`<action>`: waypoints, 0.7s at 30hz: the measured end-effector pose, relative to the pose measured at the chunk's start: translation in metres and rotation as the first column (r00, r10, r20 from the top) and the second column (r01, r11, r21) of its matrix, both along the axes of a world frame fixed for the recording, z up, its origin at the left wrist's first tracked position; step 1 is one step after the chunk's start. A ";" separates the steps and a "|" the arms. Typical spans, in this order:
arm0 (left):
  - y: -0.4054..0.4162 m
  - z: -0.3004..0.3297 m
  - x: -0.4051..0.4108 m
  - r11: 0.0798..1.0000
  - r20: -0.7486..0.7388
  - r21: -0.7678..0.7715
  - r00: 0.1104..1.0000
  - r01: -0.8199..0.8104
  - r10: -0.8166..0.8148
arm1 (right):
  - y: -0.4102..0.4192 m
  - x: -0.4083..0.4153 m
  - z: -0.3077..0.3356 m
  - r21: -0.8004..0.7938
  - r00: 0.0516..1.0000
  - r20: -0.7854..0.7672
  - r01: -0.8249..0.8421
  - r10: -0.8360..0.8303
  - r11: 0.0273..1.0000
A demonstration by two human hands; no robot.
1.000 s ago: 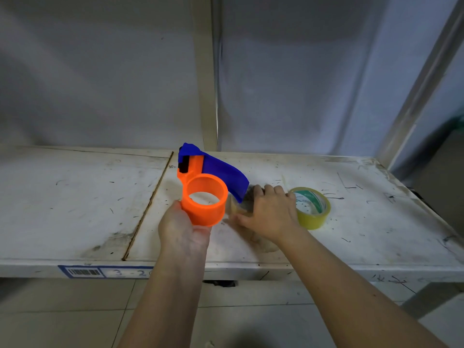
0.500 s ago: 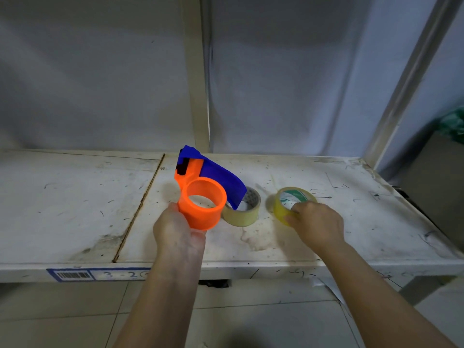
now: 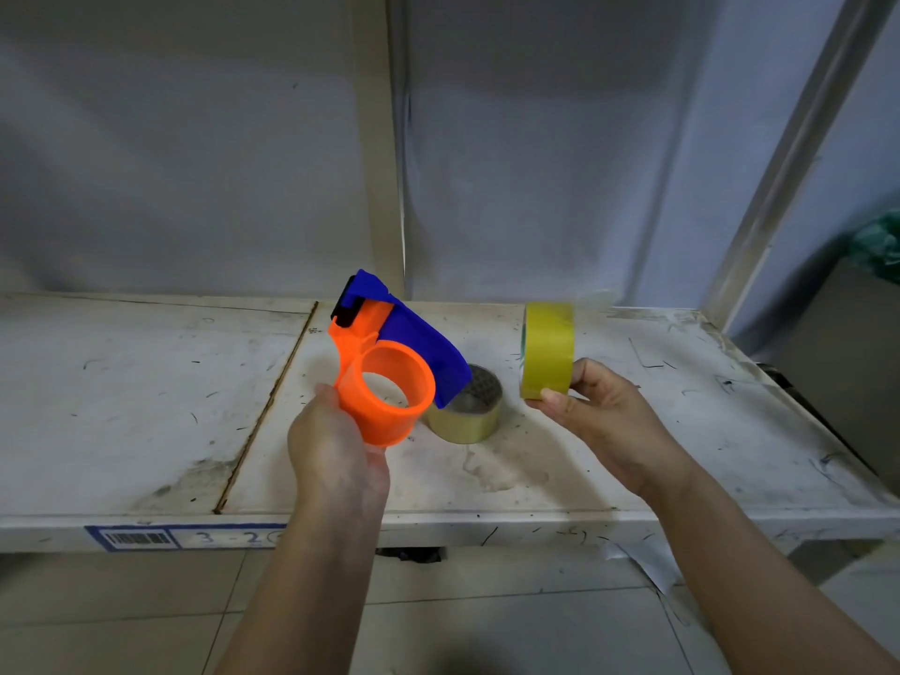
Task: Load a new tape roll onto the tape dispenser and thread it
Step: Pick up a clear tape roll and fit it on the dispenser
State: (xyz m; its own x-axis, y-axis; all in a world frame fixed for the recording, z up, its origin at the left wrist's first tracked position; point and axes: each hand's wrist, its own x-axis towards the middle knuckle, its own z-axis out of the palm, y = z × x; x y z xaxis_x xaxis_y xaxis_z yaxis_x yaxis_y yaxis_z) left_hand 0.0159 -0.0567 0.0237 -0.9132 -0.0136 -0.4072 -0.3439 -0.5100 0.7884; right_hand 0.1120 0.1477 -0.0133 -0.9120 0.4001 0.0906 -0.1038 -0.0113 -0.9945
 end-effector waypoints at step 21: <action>0.008 0.003 0.014 0.977 -0.348 -0.190 0.923 0.100 -0.162 | -0.060 -0.008 0.022 0.529 0.988 -0.086 -0.062 0.126 0.846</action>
State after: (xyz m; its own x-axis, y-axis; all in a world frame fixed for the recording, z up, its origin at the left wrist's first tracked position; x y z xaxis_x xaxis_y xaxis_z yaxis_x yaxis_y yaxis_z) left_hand 0.0296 -0.0483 0.0265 -0.9956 0.0773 -0.0534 -0.0762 -0.3318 0.9403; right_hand 0.1036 0.0872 0.0083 -0.9136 0.1766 0.3661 -0.2402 0.4921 -0.8367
